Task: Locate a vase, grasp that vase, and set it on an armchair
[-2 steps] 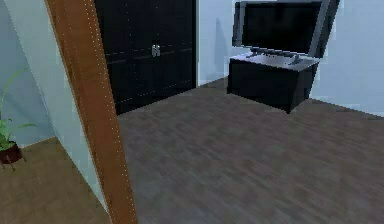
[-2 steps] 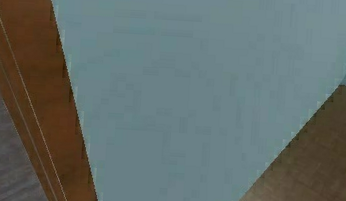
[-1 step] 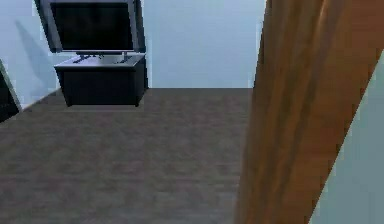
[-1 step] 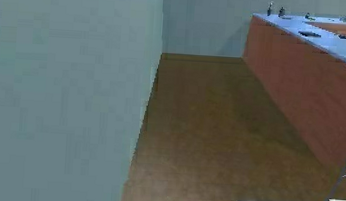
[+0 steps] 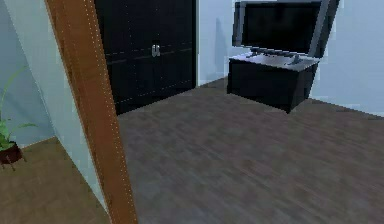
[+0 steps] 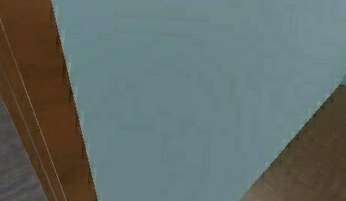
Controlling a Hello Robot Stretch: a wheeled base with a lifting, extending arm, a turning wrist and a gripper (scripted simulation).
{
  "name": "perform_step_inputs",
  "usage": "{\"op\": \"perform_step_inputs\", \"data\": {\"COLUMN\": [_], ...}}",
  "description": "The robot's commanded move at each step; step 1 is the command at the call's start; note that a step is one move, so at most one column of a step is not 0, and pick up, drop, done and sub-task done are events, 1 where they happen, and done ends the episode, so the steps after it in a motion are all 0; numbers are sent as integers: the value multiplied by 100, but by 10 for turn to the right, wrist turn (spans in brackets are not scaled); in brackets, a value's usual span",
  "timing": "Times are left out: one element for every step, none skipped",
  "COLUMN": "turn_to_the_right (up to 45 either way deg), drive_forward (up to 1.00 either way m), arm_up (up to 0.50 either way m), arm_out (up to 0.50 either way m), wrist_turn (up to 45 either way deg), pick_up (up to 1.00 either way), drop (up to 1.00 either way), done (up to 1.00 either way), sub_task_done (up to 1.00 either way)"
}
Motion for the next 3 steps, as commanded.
{"op": "perform_step_inputs", "data": {"turn_to_the_right": [-390, 0, 450], "drive_forward": [0, 20, 0], "arm_up": [0, 0, 0], "arm_out": [0, 0, 0], "wrist_turn": [0, 0, 0], "pick_up": [0, 0, 0], "drop": [0, 0, 0], "done": [0, 0, 0], "sub_task_done": [0, 0, 0]}}
